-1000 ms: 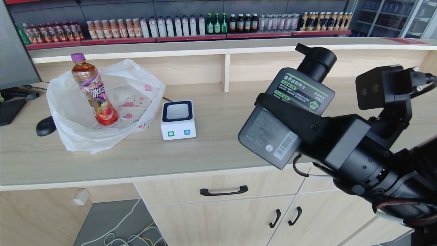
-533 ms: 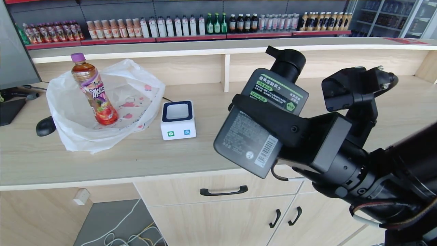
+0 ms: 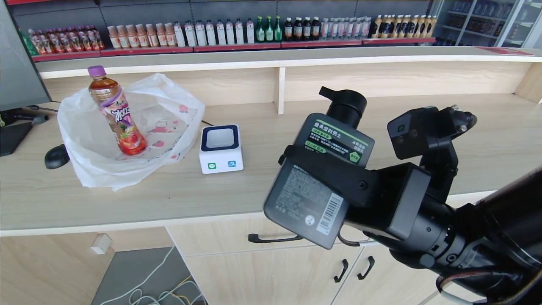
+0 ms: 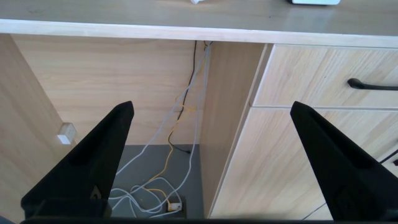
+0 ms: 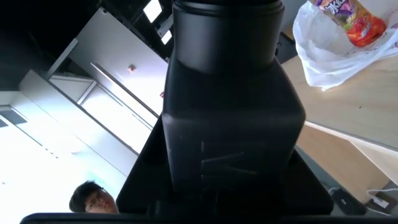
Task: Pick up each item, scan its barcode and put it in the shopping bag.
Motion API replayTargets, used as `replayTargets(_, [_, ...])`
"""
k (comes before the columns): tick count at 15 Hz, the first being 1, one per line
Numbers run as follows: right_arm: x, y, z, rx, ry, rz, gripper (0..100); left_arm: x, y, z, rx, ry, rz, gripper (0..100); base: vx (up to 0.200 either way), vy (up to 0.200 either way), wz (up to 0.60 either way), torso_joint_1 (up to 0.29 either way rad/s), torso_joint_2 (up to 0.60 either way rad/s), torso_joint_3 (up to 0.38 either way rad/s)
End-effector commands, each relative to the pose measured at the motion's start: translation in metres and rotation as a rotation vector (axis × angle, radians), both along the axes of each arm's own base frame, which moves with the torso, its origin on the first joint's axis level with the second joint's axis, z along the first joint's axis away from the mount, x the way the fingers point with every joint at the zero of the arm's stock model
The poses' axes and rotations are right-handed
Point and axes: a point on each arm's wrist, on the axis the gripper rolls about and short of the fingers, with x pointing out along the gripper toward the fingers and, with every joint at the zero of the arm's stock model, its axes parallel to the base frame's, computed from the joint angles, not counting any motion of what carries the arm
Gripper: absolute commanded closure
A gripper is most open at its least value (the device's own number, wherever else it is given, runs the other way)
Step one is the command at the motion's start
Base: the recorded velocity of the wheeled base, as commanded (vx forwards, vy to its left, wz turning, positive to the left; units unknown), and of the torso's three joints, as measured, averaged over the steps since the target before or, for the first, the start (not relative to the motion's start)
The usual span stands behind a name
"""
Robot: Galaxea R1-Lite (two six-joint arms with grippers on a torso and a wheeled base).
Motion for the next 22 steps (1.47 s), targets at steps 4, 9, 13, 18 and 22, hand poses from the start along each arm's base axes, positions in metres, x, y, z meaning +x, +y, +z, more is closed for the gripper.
replayTargets(4, [-0.0034,-0.0025,0.002,0.005,-0.004,0.004,100,0.0,0.0,0.0,-0.001,0.0,0.0,0,0.0,0.0,0.0,0.0,0.0,0.0])
replayTargets(9, [-0.0035,-0.002,0.0001,0.0,0.002,0.006,100,0.0,0.0,0.0,-0.001,0.0,0.0,0,0.0,0.0,0.0,0.0,0.0,0.0])
replayTargets(13, [-0.0036,-0.0027,0.0009,0.002,-0.001,0.004,100,0.0,0.0,0.0,-0.001,0.0,0.0,0,0.0,0.0,0.0,0.0,0.0,0.0])
replayTargets(18, [-0.0037,-0.0029,-0.001,-0.005,-0.001,0.002,100,0.0,0.0,0.0,-0.001,0.0,-0.002,0,0.0,0.0,0.0,0.0,0.0,0.0])
replayTargets(22, [-0.0081,-0.0081,-0.0014,-0.01,0.0,0.001,100,0.0,0.0,0.0,-0.001,0.0,0.0,0,0.0,0.0,0.0,0.0,0.0,0.0])
